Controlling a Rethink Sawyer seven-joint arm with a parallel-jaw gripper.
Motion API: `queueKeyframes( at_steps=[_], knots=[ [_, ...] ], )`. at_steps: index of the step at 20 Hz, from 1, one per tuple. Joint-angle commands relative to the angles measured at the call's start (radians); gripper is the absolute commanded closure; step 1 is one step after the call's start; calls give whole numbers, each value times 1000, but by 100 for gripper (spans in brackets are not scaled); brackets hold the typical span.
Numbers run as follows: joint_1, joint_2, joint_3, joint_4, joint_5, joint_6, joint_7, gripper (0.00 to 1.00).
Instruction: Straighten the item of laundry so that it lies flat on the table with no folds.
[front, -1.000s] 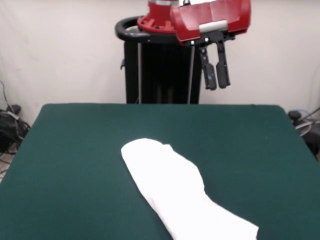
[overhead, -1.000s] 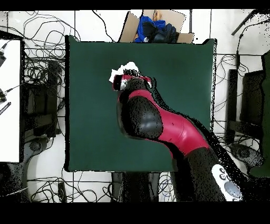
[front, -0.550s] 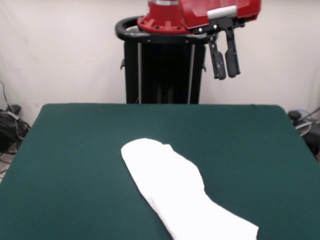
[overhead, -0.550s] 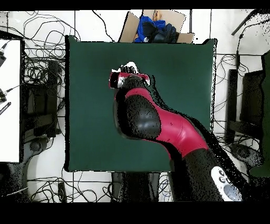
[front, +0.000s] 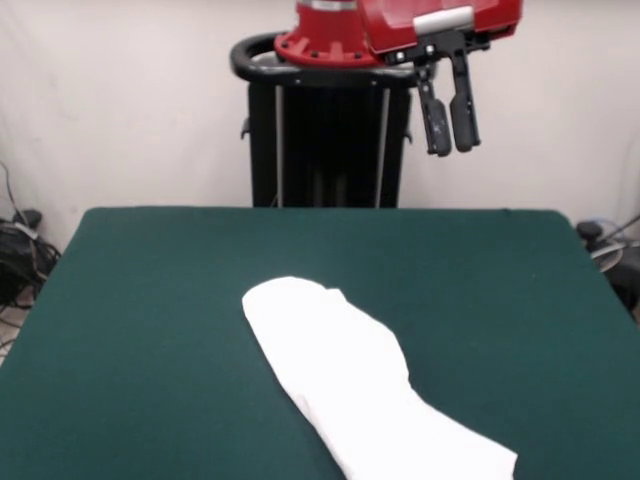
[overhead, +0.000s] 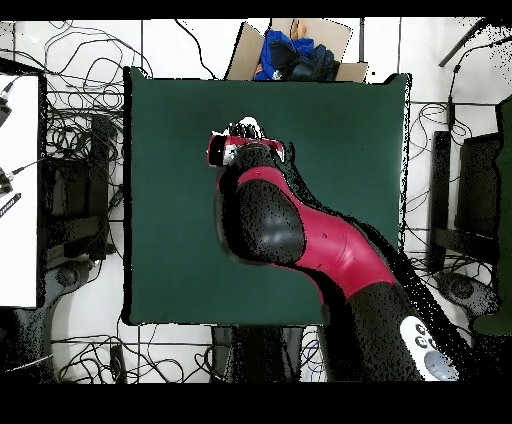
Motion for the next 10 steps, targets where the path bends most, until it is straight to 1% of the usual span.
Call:
queueKeyframes(
  at_steps=[1,5,10],
  knots=[
    [32,15,24,90,82,-65,419,100],
    [56,10,-7,84,109,-85,459,100],
    [93,14,-54,66,129,-97,481,100]
  ],
)
